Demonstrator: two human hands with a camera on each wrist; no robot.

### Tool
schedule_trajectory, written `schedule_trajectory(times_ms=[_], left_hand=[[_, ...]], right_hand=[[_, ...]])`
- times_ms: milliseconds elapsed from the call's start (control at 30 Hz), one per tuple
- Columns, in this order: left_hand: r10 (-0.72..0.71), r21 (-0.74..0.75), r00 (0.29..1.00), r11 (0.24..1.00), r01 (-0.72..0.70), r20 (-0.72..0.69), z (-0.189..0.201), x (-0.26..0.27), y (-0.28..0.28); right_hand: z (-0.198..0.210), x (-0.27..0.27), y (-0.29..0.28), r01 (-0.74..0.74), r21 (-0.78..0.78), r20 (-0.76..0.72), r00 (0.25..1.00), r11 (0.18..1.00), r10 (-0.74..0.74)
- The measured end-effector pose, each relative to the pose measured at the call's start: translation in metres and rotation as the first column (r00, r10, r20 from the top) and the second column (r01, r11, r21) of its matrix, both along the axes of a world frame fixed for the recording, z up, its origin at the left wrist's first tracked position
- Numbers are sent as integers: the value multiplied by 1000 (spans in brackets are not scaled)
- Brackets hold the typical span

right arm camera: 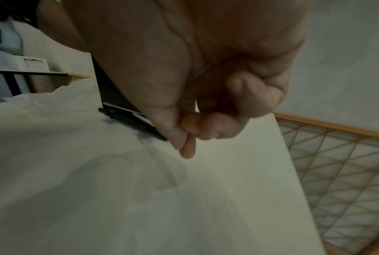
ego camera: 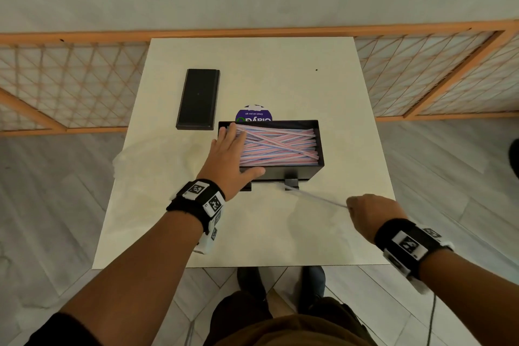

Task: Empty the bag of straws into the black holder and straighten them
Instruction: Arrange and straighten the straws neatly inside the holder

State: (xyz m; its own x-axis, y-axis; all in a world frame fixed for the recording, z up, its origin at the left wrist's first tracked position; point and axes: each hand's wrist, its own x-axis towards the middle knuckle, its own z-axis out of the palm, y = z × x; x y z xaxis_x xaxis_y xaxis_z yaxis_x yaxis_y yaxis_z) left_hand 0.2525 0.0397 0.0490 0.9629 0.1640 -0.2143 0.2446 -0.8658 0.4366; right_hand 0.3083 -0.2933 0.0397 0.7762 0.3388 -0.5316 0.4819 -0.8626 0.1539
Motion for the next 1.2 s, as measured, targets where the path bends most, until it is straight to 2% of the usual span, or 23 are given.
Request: schedule_trajectory(times_ms=[100,200,367,500,567,700,800,900,1033,1200], left_hand=[[2,-16,1000,1000,-2,11,0,0,-2],[25,-59,1000,998,-25,5,0,0,-1],[95,-219,988,973,-68,118,6,-5,4],[217,-324,950,936,-137,223,10,-12,11],[210,-264,942,955,-139,263,13,-16,11],[4,-10,973,1000,-2,231,20,-10,5],[-82,111,990,991,69,115,14,4,5],[-80,125,996,989,73,44,10,12,5],[-62,87,997,995,57,53,7,12,3],[-80,87,995,993,75,66,2,13,2]], right_hand=[[20,-2,-17,-12,-28,-1,1000,1000,12],[51,-8,-16,-43,30,34,999,999,42],[108,7,24,-139,161,170,979,977,111],[112,44,67,-174,91,228,962,981,150],[111,56,89,-220,51,218,954,974,204],[109,69,129,-315,11,218,927,949,305],[106,76,150,-314,191,172,944,930,283],[96,77,171,-259,356,-9,960,898,280],[76,79,181,-262,290,-95,949,920,300],[58,84,181,-204,312,-141,956,928,257]])
